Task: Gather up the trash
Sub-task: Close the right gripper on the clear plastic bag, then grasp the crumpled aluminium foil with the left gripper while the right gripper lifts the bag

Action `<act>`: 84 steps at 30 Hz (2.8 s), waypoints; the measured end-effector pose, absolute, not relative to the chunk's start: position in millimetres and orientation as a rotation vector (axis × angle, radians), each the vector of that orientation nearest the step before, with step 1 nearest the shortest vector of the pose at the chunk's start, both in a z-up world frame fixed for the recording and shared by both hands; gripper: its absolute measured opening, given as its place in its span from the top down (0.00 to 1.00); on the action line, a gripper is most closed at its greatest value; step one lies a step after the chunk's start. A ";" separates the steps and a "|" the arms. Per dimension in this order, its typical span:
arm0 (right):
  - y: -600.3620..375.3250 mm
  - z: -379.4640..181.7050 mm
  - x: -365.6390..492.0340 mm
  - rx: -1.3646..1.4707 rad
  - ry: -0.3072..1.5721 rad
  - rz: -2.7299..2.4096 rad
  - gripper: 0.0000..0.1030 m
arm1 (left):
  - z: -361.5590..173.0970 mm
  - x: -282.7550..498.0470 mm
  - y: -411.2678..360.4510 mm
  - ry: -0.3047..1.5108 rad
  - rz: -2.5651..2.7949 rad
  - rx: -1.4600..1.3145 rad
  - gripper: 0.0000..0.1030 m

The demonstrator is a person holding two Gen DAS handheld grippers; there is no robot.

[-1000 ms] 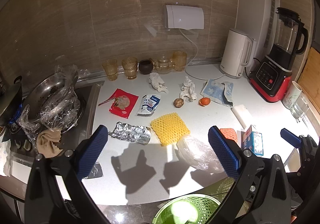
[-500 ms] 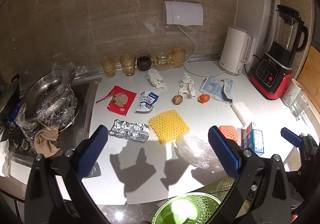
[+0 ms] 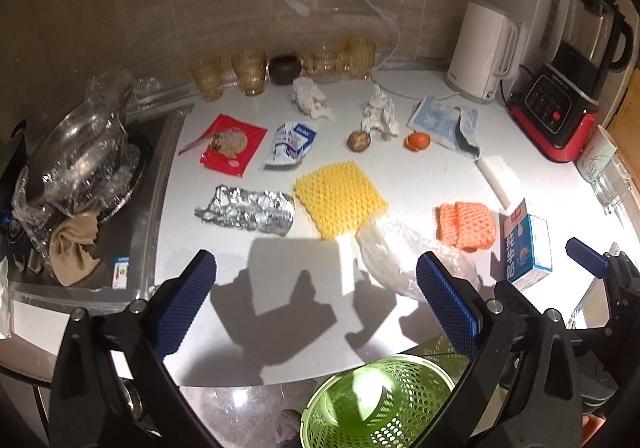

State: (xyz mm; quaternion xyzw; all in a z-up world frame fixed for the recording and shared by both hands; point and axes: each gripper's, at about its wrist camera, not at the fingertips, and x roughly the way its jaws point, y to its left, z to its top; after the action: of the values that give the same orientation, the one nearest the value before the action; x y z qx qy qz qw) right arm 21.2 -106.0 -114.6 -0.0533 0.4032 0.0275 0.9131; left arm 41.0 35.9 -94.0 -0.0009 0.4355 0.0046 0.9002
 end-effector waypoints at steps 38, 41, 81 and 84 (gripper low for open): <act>-64.4 -167.6 54.3 -0.262 0.930 0.349 0.02 | -147.6 44.7 62.5 1.024 0.047 -0.026 0.07; -58.6 -174.0 58.7 -0.284 0.938 0.325 0.08 | -148.9 46.3 71.2 1.025 0.050 -0.021 0.07; -79.9 -144.0 37.8 0.046 0.955 0.325 0.82 | -214.3 213.2 158.5 1.243 0.446 -0.649 0.10; -83.2 -144.0 42.9 0.034 0.959 0.363 0.81 | -225.9 221.6 159.2 1.257 0.554 -0.738 0.15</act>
State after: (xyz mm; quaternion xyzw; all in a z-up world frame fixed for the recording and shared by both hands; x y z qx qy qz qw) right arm 42.9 -83.2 -144.0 0.0162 0.4586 0.1738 0.8713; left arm 221.6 159.2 -225.9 -0.3329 0.5666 0.2498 0.7112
